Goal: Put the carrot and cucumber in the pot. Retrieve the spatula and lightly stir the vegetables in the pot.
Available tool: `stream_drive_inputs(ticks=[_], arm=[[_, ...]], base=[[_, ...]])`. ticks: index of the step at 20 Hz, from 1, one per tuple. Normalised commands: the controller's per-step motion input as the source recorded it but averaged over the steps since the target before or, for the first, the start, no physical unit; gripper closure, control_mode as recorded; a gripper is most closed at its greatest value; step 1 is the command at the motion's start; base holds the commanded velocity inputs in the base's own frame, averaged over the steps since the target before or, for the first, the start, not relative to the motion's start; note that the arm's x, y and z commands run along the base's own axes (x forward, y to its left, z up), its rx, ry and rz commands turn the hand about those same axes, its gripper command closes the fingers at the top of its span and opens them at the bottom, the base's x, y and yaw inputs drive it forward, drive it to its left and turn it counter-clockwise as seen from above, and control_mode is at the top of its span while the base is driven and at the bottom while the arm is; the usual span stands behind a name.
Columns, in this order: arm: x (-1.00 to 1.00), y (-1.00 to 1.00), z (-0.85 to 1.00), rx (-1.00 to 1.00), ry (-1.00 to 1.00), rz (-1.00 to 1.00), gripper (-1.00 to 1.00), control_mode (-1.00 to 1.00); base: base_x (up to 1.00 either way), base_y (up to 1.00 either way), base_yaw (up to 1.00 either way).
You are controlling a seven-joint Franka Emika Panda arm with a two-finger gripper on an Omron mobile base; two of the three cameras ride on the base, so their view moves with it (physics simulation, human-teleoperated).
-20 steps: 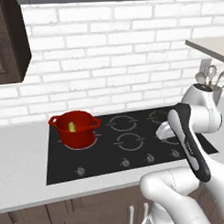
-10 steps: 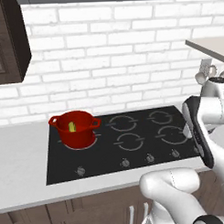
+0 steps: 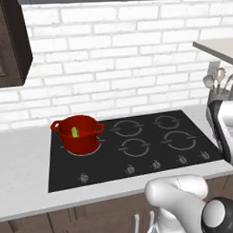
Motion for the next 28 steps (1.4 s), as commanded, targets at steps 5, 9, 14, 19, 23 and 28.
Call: stream_drive_inputs(ticks=[5,9,14,19,23,28], arm=[[0.16,-1.0,0.0,0.15,0.13,0.0,-1.0,-1.0],[0.14,-0.94,0.0,0.12,0.03,0.0,-1.0,-1.0],[0.1,-0.53,0.0,0.04,0.0,0.0,-1.0,-1.0],[0.19,-0.4,-0.01,0.02,0.0,0.0,-1.0,-1.0],[0.29,-0.22,-0.08,0.0,0.0,0.0,-1.0,-1.0],[0.28,-0.21,-0.09,0.0,0.0,0.0,-1.0,-1.0]], base=[[0.0,0.0,0.0],[0.0,0.0,0.0],[0.0,0.0,0.0],[0.0,0.0,0.0],[0.0,0.0,0.0],[0.0,0.0,0.0]])
